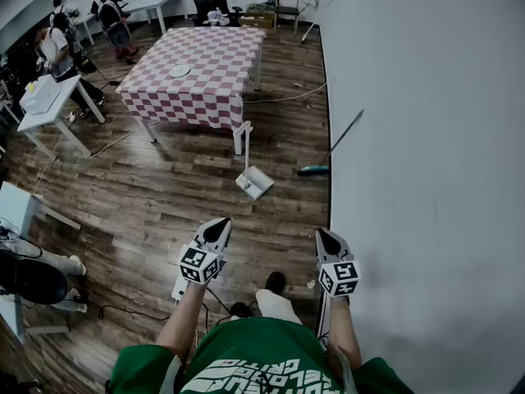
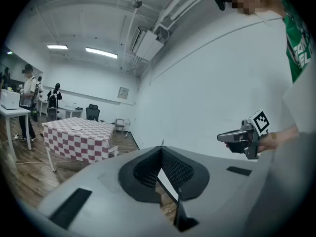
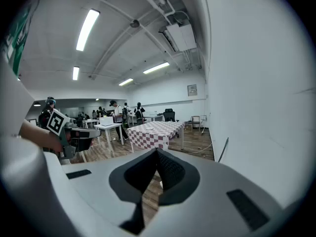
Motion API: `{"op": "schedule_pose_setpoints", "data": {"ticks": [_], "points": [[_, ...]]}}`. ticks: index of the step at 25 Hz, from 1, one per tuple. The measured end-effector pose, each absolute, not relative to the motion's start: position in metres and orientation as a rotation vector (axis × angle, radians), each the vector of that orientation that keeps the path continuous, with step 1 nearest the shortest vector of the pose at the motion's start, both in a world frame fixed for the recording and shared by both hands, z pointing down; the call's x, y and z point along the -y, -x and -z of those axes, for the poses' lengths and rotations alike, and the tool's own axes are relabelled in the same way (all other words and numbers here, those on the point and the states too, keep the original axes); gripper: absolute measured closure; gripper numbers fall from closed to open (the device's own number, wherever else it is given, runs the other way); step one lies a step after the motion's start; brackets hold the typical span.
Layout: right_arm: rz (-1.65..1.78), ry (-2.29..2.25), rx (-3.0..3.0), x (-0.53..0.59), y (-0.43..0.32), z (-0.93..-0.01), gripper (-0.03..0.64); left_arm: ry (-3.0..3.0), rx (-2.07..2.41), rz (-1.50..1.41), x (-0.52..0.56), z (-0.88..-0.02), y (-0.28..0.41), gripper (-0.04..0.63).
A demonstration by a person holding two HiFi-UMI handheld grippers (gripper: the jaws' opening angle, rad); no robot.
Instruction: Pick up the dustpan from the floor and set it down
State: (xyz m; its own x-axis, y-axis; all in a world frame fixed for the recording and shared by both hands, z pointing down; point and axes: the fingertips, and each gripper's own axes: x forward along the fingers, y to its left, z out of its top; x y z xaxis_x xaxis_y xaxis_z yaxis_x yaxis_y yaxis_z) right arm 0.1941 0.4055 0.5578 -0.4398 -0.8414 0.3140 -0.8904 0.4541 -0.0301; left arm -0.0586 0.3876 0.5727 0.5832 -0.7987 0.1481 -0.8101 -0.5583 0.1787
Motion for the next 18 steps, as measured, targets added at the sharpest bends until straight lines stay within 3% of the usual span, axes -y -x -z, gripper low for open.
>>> {"op": "schedule_pose_setpoints", "data": {"ticks": [18], "points": [[-0.304, -1.500, 2.464, -0.318, -0.229, -0.560, 0.609, -2.589, 1.357, -0.126, -0.304, -0.577, 0.032, 0.591]]}}
